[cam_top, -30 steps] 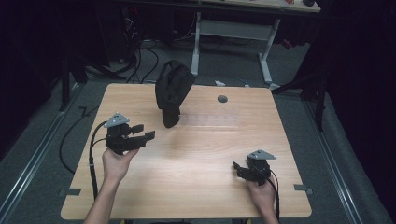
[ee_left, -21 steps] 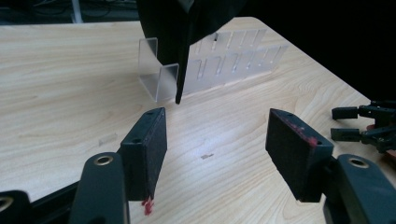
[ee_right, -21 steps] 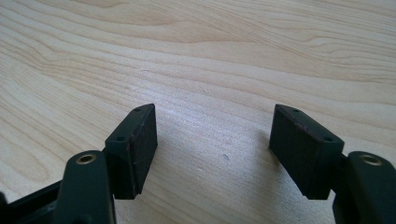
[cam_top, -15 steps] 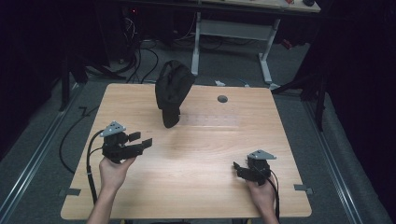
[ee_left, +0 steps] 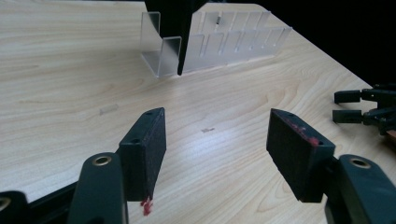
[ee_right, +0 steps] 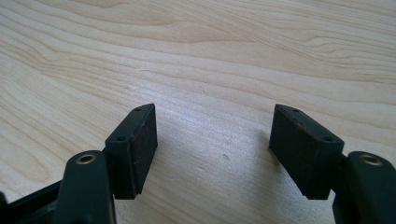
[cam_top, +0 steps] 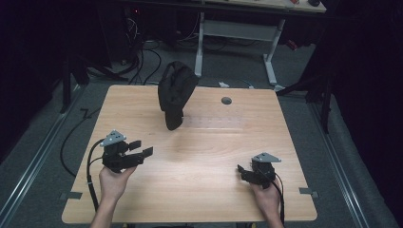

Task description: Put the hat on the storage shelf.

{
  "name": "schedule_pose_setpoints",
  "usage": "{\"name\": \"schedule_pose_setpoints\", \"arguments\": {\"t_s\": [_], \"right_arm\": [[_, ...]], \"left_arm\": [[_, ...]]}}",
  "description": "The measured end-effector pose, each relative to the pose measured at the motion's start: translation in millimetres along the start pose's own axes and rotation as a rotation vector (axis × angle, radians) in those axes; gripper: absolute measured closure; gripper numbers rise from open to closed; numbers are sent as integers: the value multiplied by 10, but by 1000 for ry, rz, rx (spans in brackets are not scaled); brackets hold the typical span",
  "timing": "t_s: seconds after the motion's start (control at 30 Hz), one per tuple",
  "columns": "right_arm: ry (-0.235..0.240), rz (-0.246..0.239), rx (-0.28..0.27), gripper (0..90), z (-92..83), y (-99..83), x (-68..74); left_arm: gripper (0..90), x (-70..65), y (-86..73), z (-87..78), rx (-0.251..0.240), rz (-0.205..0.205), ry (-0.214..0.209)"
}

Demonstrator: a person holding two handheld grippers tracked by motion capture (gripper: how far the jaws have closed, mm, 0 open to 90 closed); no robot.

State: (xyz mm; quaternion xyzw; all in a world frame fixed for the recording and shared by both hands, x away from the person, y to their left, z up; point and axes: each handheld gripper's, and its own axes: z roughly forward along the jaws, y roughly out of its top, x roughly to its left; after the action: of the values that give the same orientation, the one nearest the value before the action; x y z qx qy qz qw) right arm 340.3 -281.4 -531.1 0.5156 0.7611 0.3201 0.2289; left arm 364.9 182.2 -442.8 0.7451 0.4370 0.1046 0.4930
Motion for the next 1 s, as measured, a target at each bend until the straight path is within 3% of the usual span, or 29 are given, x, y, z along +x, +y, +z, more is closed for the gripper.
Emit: {"name": "schedule_pose_setpoints", "arguments": {"t_s": [0.43,1.0], "right_arm": [[0,0,0,324,0,0,1],[0,1,1,323,-1,0,2]], "left_arm": [[366,-17,-148,49,31,2,8],[340,-38,-391,194,82,9,52]]}}
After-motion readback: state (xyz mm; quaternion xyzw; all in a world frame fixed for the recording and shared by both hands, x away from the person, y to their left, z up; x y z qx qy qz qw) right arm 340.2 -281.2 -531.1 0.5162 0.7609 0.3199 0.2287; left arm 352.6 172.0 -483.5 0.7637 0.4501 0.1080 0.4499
